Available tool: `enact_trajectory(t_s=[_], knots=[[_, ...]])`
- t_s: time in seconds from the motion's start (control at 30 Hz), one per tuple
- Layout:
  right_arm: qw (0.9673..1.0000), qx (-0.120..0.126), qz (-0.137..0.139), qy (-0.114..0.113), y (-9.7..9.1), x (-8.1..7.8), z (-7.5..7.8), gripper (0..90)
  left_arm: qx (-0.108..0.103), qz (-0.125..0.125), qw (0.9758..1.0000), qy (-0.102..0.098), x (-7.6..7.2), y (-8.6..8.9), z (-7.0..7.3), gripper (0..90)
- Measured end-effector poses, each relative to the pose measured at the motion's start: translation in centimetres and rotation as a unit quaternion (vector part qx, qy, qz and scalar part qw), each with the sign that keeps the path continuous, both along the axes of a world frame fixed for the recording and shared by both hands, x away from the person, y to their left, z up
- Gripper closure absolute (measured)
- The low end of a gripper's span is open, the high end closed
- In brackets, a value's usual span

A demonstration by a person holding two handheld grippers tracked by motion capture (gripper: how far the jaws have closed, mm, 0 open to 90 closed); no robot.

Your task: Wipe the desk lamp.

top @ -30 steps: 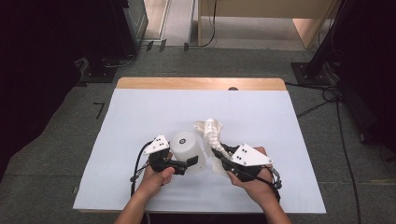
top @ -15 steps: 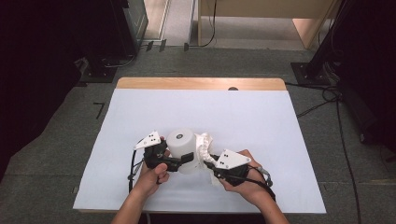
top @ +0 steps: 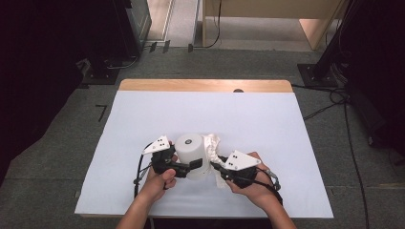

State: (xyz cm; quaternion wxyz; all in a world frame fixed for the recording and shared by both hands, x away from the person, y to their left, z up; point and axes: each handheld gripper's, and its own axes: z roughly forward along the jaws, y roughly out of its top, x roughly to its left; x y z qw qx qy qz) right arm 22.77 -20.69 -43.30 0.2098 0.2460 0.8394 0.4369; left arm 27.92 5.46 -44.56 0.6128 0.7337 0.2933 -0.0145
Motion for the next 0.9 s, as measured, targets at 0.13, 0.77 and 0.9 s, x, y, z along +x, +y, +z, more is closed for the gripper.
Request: enact_trajectory(t_s=[0.13, 0.77, 0.9], knots=[[0.9998, 0.016, -0.010, -0.008, -0.1, 0.1, 0.4, 74.5, 0.021, -0.004, 0.9997, -0.007, -0.3, -0.5, -0.2, 8.5], [0.9962, 0.028, -0.083, 0.001, -2.9, 1.5, -0.7, 74.5, 0.180, 0.077, 0.9735, -0.119, -0.5, -2.2, -2.2, 8.4], [0.9933, 0.044, -0.106, -0.012, -3.9, 1.7, -0.5, 74.6, 0.199, 0.091, 0.9672, -0.130, -0.1, -2.4, -2.9, 8.3]])
